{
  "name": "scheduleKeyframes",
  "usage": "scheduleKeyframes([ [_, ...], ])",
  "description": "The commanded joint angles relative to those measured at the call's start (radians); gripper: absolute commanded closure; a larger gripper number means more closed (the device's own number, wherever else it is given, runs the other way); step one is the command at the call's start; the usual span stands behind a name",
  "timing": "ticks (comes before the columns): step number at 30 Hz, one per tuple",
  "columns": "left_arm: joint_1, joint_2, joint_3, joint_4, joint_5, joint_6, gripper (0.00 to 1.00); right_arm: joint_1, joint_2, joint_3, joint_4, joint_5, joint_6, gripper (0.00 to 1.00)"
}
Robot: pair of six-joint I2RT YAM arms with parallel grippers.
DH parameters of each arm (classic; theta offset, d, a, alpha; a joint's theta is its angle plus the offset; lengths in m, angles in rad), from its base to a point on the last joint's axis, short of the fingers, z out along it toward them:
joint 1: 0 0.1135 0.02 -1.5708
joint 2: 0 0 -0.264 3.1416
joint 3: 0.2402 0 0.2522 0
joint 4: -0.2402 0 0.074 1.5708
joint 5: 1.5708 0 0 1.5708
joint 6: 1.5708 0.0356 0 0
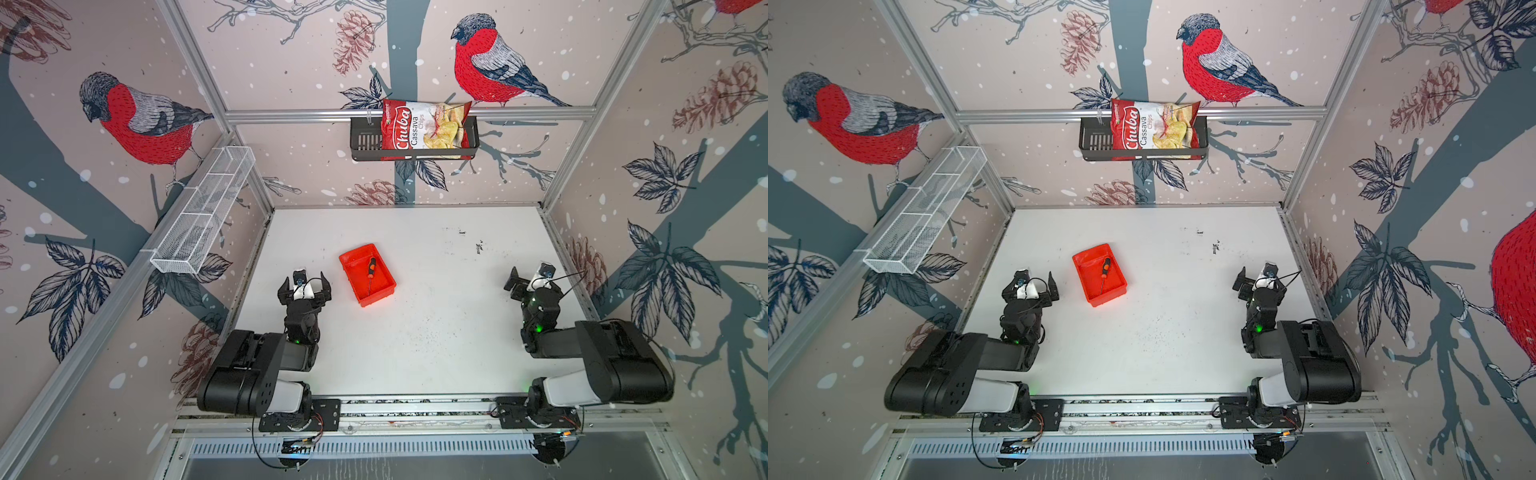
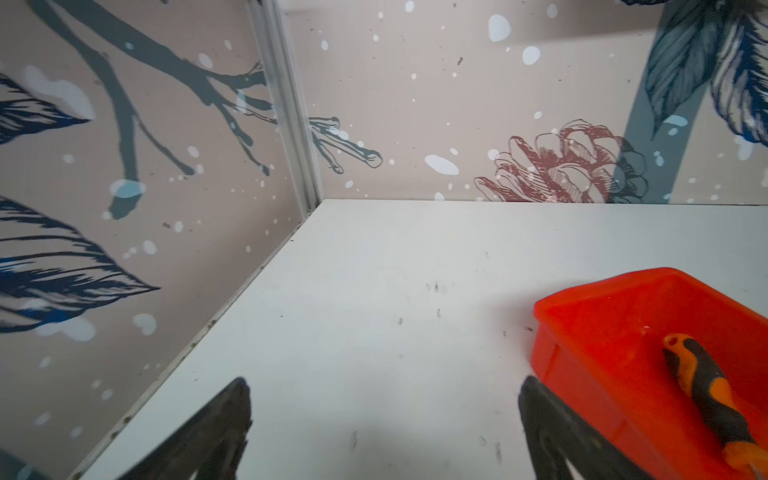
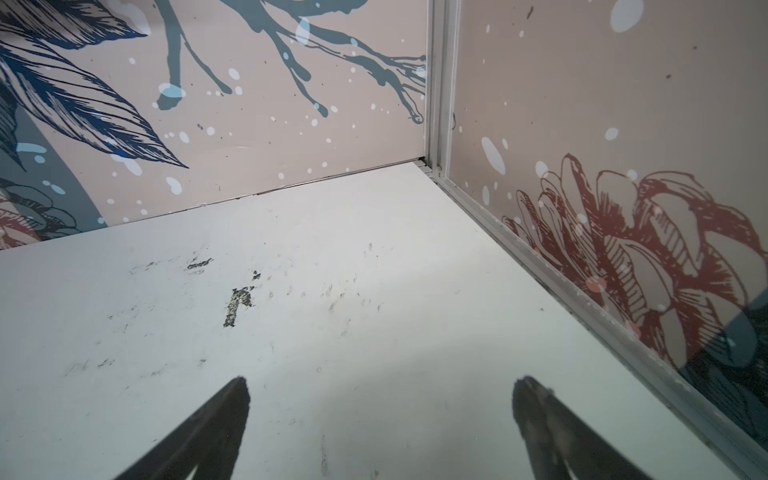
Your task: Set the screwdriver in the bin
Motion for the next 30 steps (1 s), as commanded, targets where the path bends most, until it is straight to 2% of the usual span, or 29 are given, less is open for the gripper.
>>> scheduleKeyframes([
  [1,0.007,0.106,0.004,0.201,0.048,-0.016,0.01,0.001,0.030,0.011,0.099,-0.010,-0.004,0.00],
  [2,0.007,0.139,0.002,0.251,0.044,-0.006,0.00,-0.001,0.024,0.034,0.041,-0.005,0.003,0.00],
  [3,0.008,0.111,0.008,0.180,0.053,-0.013,0.00,-0.004,0.021,0.057,-0.011,-0.008,0.008,0.00],
  [5,0.008,0.073,0.067,0.021,0.035,-0.025,0.01,-0.006,0.032,0.058,0.008,-0.011,0.005,0.00],
  [7,0.009,0.104,0.123,-0.030,0.007,-0.036,0.01,-0.008,0.027,0.061,-0.005,-0.014,0.008,0.00],
  [10,0.016,0.105,0.118,-0.021,-0.024,-0.053,0.01,-0.007,0.027,0.061,-0.007,-0.014,0.008,0.00],
  [30,0.020,0.103,0.124,-0.037,-0.010,-0.055,0.01,-0.006,0.028,0.062,-0.008,-0.009,0.007,0.00],
])
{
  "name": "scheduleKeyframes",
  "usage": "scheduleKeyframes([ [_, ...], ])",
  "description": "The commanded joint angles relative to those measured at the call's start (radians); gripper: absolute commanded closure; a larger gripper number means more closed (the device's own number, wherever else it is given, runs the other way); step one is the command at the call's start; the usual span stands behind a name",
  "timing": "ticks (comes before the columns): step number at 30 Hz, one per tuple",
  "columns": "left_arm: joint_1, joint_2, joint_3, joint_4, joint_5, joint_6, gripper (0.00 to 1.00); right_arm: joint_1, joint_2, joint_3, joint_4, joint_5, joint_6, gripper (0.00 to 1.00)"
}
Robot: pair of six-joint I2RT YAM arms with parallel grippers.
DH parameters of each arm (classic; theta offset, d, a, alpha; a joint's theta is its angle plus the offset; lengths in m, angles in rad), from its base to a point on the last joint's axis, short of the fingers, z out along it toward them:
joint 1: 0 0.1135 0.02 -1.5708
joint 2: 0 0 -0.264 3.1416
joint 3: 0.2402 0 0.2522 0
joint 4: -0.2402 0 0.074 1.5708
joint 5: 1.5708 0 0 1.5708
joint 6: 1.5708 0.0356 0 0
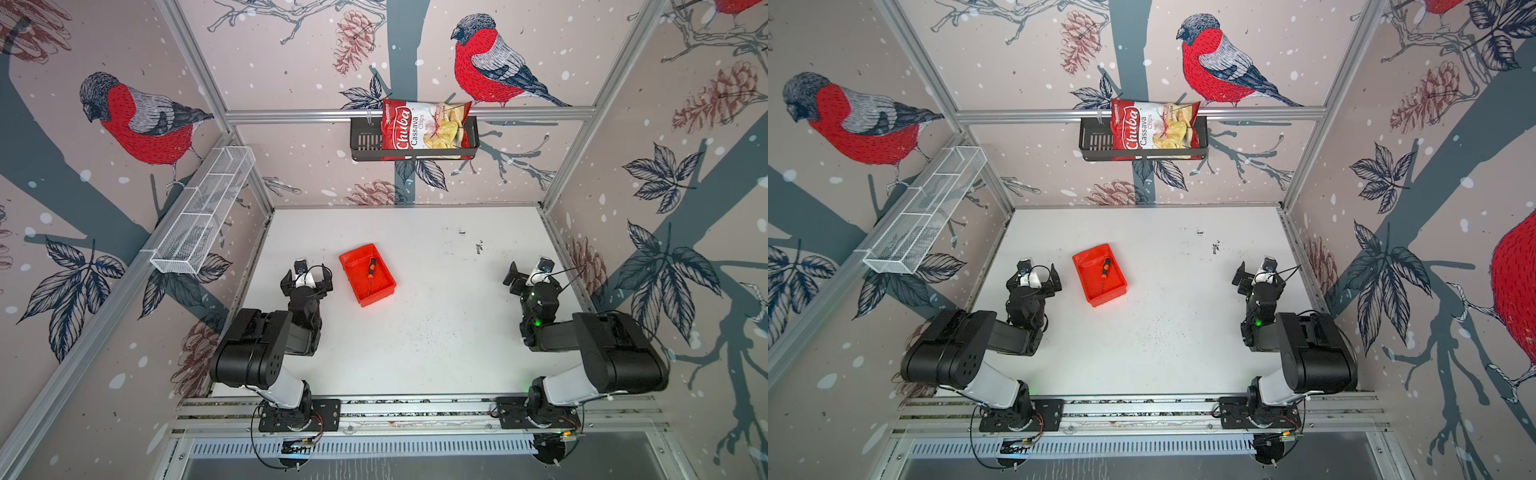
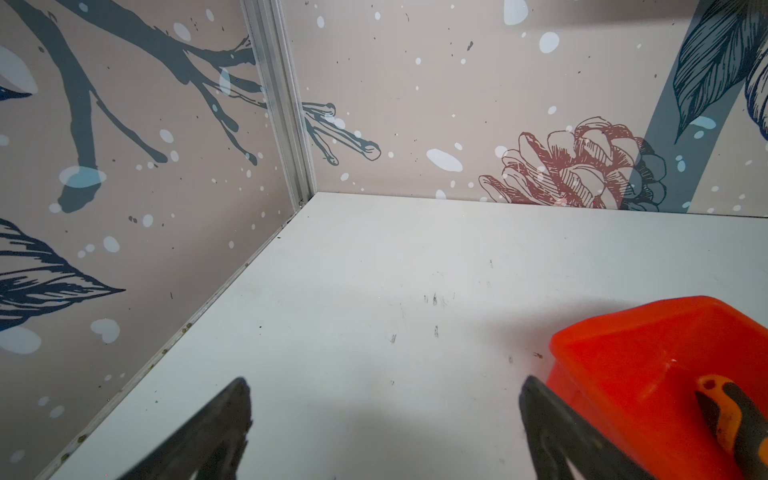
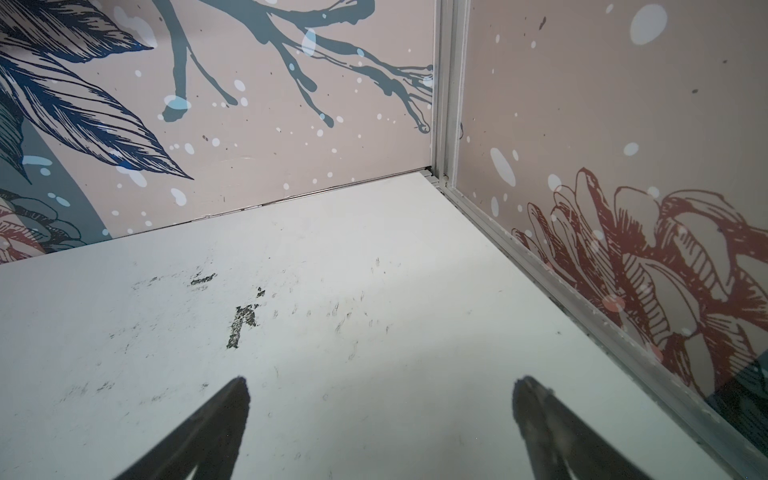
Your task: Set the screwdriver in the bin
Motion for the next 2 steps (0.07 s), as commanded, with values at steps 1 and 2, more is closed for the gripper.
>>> scheduleKeyframes([
  [1,0.002,-0.002,0.002,0.012,0.008,-0.007,0.01,0.001,0.000,0.003,0.011,-0.005,0.006,0.00],
  [2,0.002,-0.002,0.001,0.013,0.007,-0.007,0.01,0.001,0.000,0.003,0.011,-0.005,0.006,0.00],
])
